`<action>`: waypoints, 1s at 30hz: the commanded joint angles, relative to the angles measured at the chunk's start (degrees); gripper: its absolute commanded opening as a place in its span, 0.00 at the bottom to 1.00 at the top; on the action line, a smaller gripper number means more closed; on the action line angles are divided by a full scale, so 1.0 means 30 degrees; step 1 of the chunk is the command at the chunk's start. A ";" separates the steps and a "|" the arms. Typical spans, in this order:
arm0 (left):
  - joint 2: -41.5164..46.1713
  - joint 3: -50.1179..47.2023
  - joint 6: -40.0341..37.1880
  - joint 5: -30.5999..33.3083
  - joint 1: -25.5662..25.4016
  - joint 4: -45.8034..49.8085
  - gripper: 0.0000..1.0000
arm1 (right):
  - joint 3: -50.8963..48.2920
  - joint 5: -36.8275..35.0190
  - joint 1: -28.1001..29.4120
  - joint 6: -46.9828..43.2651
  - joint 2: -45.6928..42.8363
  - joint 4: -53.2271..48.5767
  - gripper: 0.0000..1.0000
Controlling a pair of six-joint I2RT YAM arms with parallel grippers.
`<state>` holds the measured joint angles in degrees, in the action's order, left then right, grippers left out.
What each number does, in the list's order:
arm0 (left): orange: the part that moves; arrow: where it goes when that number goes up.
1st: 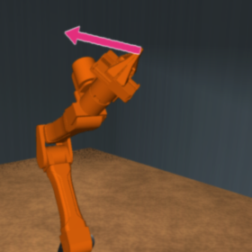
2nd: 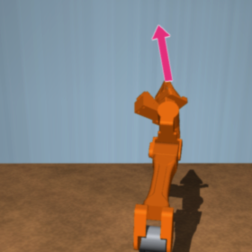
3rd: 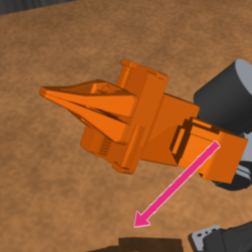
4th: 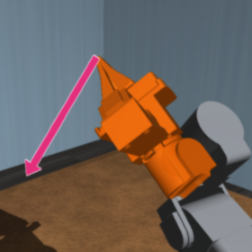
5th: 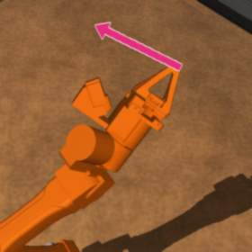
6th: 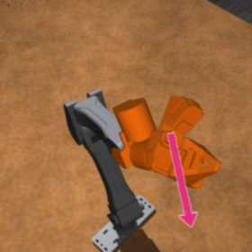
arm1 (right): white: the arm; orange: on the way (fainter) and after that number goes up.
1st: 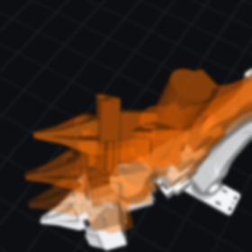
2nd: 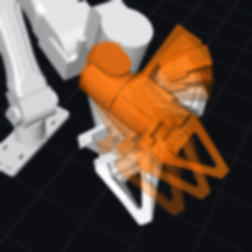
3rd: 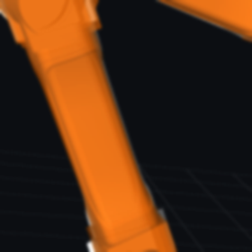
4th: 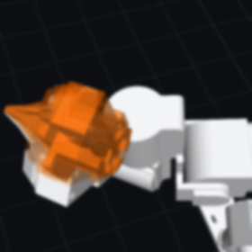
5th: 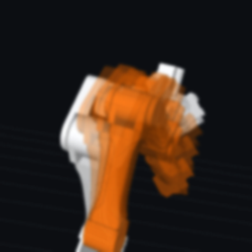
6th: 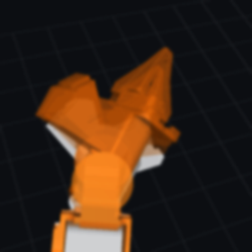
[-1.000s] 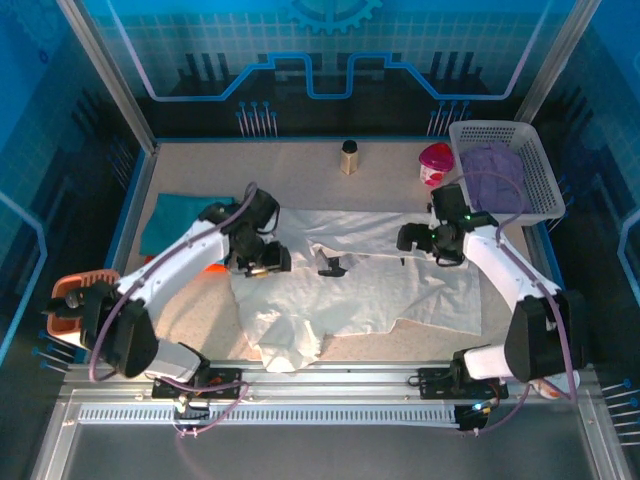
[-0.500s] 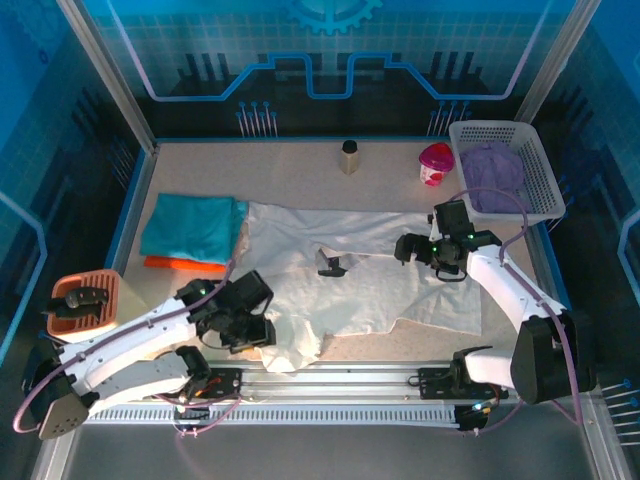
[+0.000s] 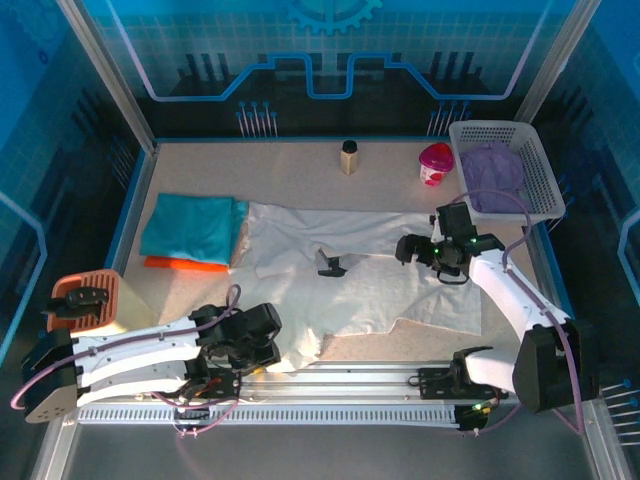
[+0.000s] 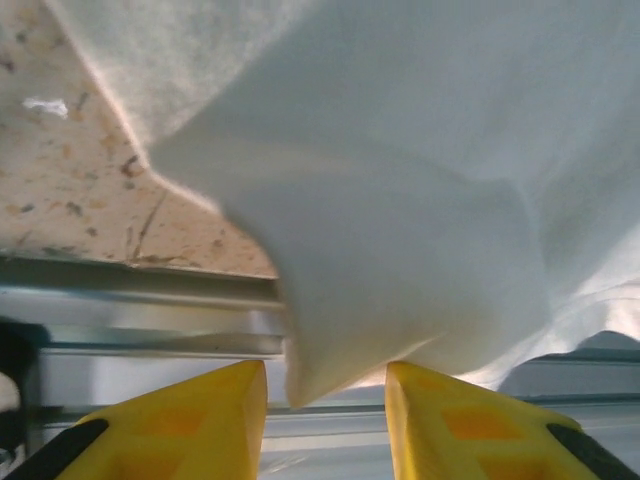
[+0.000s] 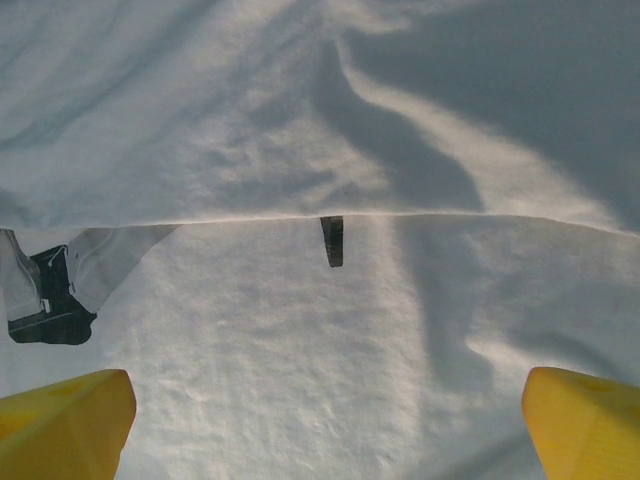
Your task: Fold and stack the t-shirts
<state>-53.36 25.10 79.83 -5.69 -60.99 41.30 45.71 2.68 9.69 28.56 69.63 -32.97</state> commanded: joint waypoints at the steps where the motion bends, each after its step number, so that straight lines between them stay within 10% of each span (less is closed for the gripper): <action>1: -0.0175 -0.0471 0.0743 0.0577 -0.0148 -0.0929 0.33 | -0.0556 0.0199 -0.0106 0.0311 -0.0387 -0.0351 1.00; 12: -0.0097 0.0430 0.0410 0.0948 -0.0148 0.0016 0.00 | -0.1594 -0.2004 -0.1942 0.3793 -0.2513 -0.4421 0.87; 20: -0.0418 0.1213 0.0136 0.0957 -0.0141 0.0258 0.00 | -0.4983 -0.0645 -0.4256 0.6612 -0.7783 -0.6122 0.70; 30: -0.1836 0.2354 -0.1100 0.1212 -0.0133 0.0608 0.00 | -0.5754 -0.2607 -0.4328 0.9096 -0.6725 -0.7640 0.51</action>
<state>-58.08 30.17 78.74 -2.70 -61.04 41.63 28.53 -2.44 -2.61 52.31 48.73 -53.19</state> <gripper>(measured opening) 0.060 0.523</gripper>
